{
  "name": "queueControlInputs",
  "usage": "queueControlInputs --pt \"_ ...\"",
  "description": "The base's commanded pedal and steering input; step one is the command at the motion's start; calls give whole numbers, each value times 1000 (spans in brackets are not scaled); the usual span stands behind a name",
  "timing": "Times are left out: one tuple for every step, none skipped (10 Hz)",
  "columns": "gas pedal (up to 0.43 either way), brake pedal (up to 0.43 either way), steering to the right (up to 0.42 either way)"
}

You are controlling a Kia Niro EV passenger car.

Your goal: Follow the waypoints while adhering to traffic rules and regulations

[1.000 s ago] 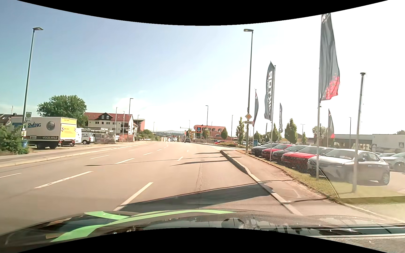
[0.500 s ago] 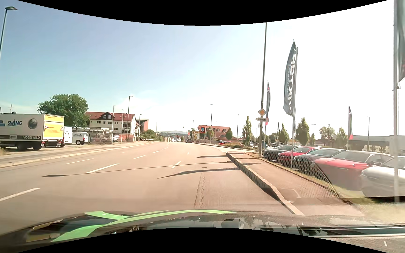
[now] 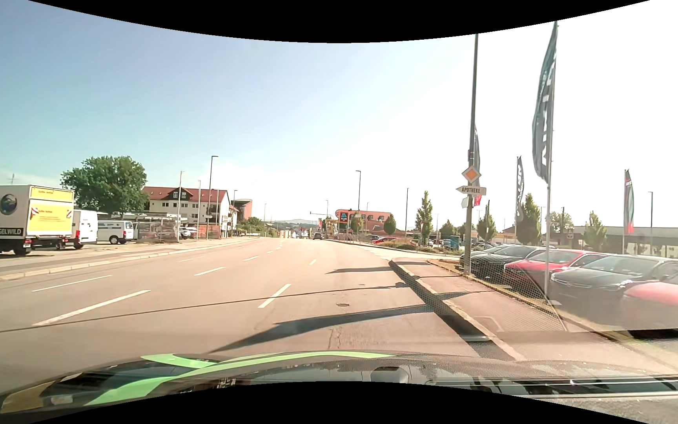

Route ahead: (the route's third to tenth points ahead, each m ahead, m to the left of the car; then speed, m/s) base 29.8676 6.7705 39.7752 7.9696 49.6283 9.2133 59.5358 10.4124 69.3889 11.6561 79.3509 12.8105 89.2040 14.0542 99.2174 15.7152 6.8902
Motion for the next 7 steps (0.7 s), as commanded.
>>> queueControlInputs --pt "169 0 -11" --pt "169 0 -11" --pt "169 0 -10" --pt "169 0 -9" --pt "169 0 -10" --pt "169 0 -9" --pt "169 0 -10"
